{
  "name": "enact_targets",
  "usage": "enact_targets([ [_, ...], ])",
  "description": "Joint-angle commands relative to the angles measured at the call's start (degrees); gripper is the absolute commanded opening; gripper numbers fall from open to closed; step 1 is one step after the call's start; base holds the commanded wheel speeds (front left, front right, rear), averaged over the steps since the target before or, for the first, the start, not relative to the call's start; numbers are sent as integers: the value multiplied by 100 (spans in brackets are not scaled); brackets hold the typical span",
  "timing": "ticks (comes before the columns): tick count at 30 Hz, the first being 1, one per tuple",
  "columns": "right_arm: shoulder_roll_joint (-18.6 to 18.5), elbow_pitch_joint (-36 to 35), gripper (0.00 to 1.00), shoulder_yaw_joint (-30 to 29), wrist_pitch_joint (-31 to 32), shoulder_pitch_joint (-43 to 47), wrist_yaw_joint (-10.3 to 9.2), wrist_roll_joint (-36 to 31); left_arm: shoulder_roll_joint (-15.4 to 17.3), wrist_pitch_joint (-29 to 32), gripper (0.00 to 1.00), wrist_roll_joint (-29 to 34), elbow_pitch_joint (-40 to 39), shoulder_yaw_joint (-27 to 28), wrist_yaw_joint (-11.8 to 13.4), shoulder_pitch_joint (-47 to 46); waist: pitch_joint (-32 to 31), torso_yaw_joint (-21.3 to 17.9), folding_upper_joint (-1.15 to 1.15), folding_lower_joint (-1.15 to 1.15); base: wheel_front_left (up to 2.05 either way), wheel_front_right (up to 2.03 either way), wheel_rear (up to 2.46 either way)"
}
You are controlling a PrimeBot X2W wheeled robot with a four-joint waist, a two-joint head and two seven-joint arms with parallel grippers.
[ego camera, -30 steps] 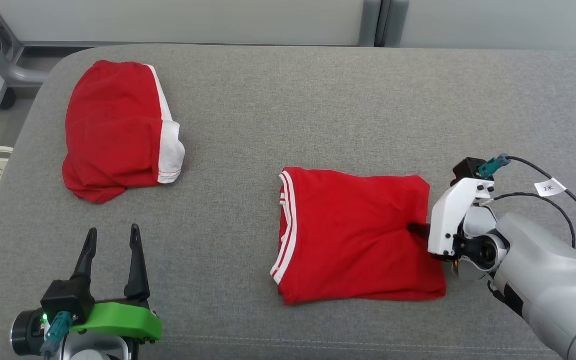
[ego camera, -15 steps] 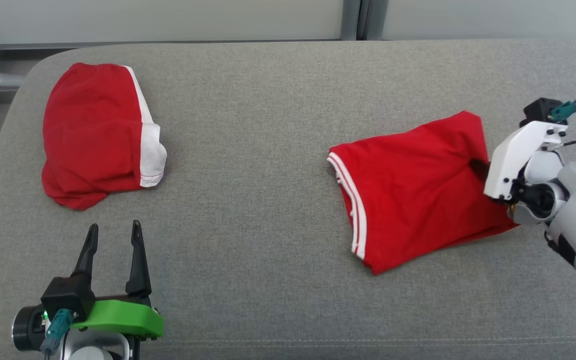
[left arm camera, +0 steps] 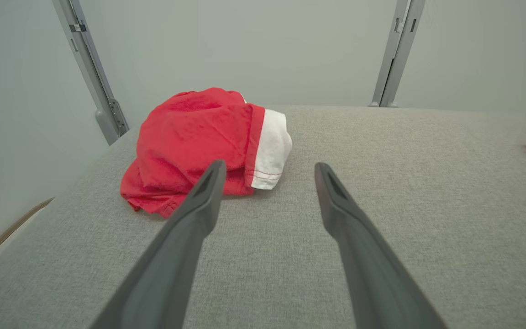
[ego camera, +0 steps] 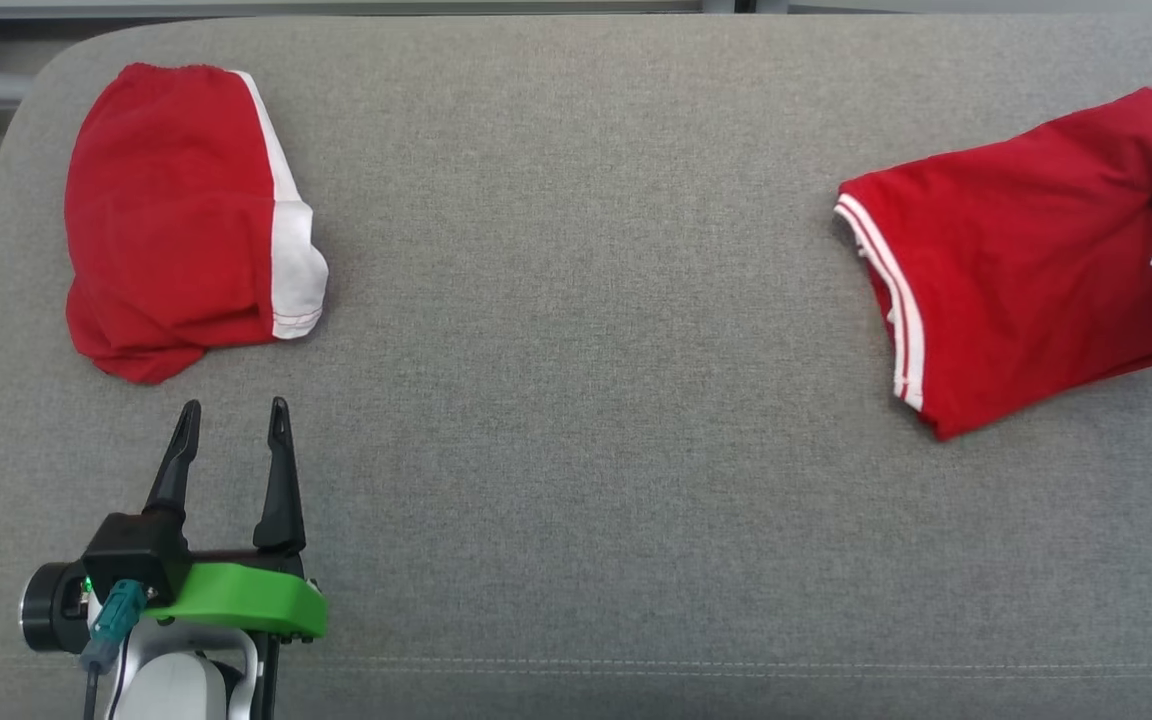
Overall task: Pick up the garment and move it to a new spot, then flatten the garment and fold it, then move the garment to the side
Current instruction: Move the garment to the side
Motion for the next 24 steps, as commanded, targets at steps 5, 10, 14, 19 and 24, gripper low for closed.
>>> enact_targets([
  [5, -286, 236, 0, 52, -124, -332, -8, -198, 15, -13, 100, 60, -9, 1, -55, -193, 328, 28, 0, 0, 0, 0, 0],
  [10, -512, 337, 0, 45, -227, -539, -8, -327, 14, -13, 100, 84, -47, 1, -84, -262, 522, 6, 0, 0, 0, 0, 0],
  [14, -708, 370, 0, -4, -272, -660, -8, -395, 17, -13, 100, 125, -78, 29, -97, -316, 675, -37, 0, 0, 0, 0, 0],
  [19, -877, 366, 0, -93, -282, -645, -8, -470, 19, -13, 100, 166, -99, 23, -111, -386, 835, -69, 0, 0, 0, 0, 0],
  [24, -1055, 370, 0, -221, -349, -614, -8, -625, 18, -13, 100, 146, -116, -45, -128, -435, 951, -39, 0, 0, 0, 0, 0],
])
